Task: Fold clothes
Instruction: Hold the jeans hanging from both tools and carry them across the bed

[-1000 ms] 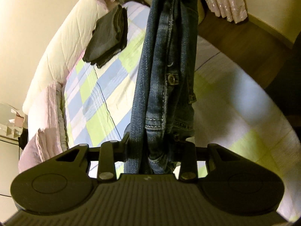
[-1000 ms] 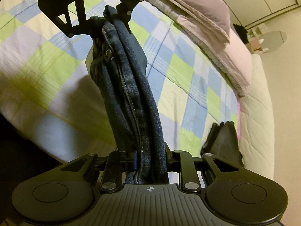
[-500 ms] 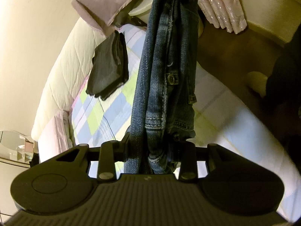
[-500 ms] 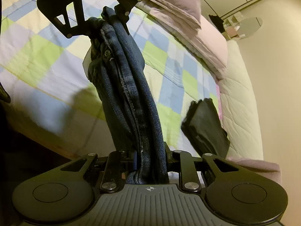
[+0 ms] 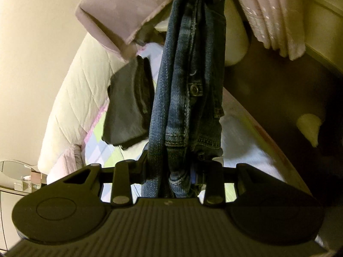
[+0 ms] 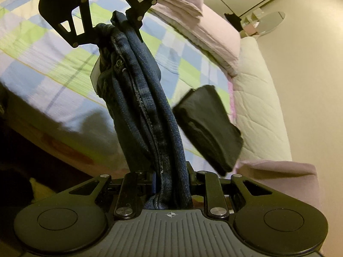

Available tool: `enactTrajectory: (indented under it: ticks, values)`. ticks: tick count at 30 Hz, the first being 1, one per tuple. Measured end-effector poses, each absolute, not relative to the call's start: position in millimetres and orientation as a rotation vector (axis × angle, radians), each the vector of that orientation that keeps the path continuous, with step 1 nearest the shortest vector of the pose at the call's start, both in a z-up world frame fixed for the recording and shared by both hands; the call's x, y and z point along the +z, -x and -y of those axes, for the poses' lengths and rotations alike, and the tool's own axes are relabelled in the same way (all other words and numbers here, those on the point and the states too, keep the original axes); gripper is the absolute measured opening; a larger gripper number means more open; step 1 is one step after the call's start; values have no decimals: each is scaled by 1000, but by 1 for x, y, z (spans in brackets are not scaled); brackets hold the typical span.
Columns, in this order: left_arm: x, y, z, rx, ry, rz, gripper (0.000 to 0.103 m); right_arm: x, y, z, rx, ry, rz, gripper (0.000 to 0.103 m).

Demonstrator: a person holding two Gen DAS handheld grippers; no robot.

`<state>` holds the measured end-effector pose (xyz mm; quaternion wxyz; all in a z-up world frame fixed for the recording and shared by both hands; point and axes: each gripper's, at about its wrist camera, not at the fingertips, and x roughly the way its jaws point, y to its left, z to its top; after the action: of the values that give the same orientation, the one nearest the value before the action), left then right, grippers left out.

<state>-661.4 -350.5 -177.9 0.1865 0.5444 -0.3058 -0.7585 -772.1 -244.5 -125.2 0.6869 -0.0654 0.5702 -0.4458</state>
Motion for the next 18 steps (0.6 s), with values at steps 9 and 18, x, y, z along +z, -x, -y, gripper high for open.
enactTrajectory:
  ticks: [9,18]
  values:
    - [-172,684,388,-2129,-1479,915,33,-106,808,287,-1018,173,-1270,22]
    - [-162,683,439,-2123,-1402,928,33,-90,805,343,-1056,199,-1295,22]
